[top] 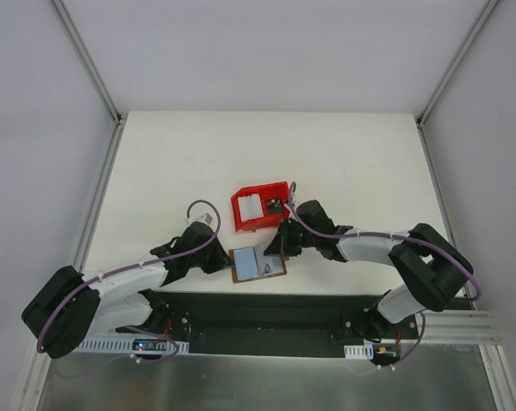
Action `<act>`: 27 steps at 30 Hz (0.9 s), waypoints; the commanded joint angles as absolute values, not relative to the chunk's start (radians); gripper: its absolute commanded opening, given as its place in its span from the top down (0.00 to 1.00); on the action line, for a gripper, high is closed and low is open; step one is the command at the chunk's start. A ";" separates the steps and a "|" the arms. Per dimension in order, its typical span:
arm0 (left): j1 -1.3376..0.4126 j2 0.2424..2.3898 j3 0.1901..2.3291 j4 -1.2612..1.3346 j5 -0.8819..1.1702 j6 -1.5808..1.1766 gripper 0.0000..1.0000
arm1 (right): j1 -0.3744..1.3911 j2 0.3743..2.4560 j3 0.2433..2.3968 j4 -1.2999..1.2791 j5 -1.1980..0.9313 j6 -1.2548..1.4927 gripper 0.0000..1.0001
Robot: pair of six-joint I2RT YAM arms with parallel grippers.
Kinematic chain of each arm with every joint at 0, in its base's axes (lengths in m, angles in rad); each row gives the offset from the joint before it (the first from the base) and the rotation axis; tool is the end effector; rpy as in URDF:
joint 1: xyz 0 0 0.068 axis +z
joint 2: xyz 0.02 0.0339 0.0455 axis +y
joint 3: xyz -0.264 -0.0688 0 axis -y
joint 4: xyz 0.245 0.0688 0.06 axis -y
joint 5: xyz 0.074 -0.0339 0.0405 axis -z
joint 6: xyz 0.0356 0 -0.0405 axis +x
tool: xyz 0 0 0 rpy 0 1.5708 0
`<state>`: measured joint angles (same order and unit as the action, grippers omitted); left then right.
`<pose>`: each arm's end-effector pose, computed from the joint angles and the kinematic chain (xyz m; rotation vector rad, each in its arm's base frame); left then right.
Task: Put the credit cards into the card holder
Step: Insert the credit card into the card holder.
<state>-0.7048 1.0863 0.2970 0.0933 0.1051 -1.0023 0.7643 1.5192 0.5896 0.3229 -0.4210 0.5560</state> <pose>0.1470 -0.1299 0.1453 -0.3063 2.4547 -0.9570 0.1982 0.2102 0.1560 -0.5090 2.3255 1.1584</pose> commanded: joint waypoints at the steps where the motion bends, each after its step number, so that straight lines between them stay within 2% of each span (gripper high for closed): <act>1: -0.693 1.084 0.299 0.078 0.107 -0.983 1.00 | 0.765 1.549 0.577 0.431 -0.471 0.592 0.99; 27: -0.693 1.086 0.299 0.080 0.110 -0.989 1.00 | 0.775 1.644 0.555 0.508 -0.483 0.629 0.97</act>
